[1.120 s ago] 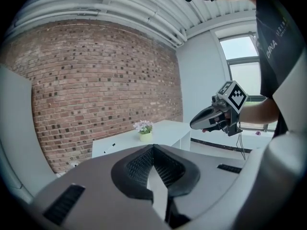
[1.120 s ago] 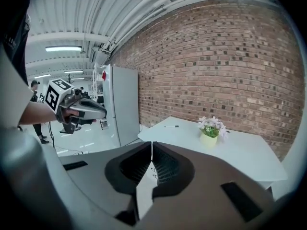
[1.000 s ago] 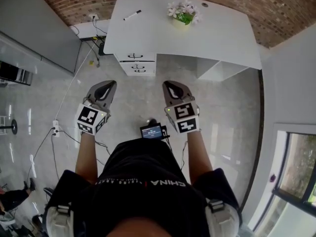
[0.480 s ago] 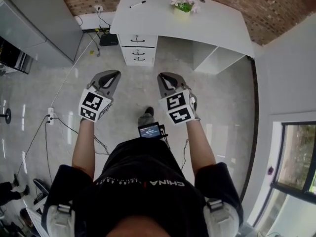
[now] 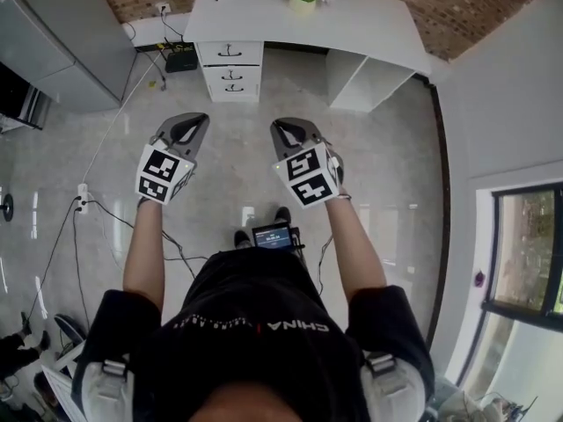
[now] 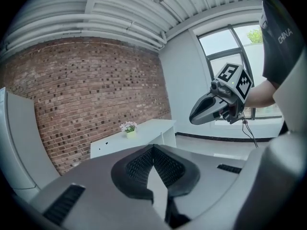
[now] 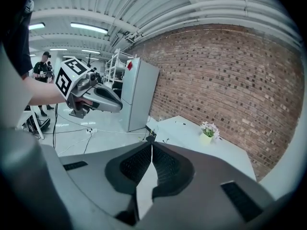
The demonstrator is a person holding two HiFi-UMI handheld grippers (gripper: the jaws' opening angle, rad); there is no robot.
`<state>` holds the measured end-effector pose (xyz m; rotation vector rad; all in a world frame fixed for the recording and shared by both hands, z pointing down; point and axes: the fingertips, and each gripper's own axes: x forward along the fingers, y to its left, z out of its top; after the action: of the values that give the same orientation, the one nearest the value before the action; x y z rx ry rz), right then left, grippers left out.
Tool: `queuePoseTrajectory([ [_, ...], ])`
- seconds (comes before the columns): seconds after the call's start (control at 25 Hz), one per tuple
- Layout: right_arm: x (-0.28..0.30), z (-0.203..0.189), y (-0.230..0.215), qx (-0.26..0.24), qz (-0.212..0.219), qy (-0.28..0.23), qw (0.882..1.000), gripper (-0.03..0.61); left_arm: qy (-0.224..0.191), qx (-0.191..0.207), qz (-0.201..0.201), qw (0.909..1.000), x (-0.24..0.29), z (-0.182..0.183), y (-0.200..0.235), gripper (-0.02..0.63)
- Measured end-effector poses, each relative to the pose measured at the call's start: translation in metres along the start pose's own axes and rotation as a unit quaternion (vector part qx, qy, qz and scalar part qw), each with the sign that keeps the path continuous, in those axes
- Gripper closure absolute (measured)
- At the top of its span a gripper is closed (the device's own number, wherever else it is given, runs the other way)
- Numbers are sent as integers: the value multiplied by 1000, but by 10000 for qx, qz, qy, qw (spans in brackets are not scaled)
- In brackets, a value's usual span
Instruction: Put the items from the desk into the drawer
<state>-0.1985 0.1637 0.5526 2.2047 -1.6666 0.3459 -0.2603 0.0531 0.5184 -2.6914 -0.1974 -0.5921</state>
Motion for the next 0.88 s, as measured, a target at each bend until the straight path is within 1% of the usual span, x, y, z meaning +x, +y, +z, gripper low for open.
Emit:
queuePoseTrajectory([
  [0.24,-24,-17,-12,-167,-26,19,9999,560,80,50,-41,9999,12,12,-38,601],
  [0.56,-58,-62,-45,-196,-48,184,9996,560,169,-49,-12,9998,43,22,-93,601],
  [0.68,-63,-67,-57,-261,-152,201,9993,562,180,-76,124,9997,43,24,-93,601],
  [0.88,-61,-66,-63,-203,-70,182,9996,563,165,-63,284,9994,40,29,-87,601],
])
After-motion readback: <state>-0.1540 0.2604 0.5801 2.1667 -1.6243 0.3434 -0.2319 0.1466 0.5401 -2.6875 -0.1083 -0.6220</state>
